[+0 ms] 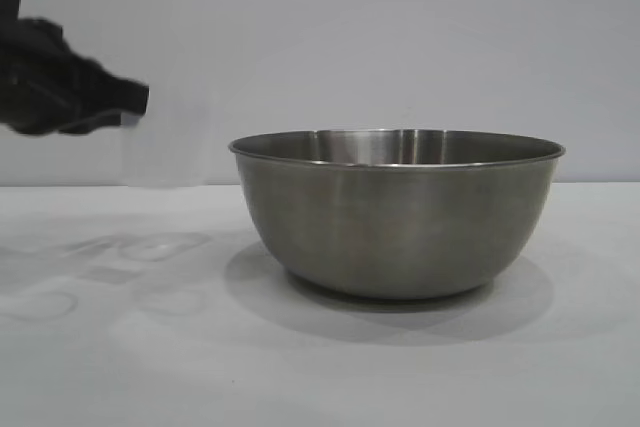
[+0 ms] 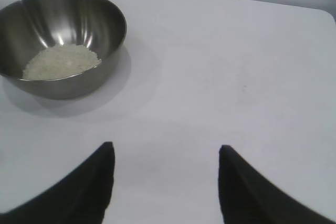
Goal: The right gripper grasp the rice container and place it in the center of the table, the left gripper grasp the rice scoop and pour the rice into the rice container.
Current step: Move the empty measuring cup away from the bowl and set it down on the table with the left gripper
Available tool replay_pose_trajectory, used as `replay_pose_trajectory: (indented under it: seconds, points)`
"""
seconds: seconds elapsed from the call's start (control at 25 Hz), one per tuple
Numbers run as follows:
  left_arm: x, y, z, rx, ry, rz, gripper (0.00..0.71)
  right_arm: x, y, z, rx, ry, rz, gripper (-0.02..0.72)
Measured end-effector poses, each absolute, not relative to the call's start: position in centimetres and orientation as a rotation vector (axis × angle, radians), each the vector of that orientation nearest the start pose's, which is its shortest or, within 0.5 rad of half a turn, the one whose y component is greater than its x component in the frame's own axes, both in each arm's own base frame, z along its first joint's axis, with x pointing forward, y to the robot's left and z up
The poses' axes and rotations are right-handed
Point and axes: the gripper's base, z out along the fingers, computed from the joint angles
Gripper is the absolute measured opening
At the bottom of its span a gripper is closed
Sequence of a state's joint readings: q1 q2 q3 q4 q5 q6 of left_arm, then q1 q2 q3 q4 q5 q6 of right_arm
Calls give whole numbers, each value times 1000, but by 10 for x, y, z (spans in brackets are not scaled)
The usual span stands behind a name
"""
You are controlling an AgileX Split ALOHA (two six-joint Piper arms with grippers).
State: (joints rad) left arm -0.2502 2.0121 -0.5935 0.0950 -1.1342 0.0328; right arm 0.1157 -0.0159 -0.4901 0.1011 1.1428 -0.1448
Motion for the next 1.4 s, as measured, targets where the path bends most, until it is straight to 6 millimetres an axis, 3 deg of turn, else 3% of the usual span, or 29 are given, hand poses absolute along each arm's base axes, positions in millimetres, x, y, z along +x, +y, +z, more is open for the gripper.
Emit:
replay_pose_trajectory:
  seconds: [0.56,0.84,0.88,0.92,1.36,1.4]
  points:
    - [311,-87,84,355,1804,-195,0,-11,7,268,-285,2098,105,371]
    - [309,-86,82,357,1814,-195,0,-11,7,268,-285,2098,105,371]
    - [307,-86,82,358,1819,-191,124,-11,7,268,-285,2098,105,371]
    - [306,-86,81,363,1824,-188,95,-11,7,268,-285,2098,105,371]
    - [285,-80,71,378,1898,-185,106,-11,7,268,-285,2098,105,371]
    - [284,-80,71,379,1899,-185,164,-11,7,268,-285,2098,105,371]
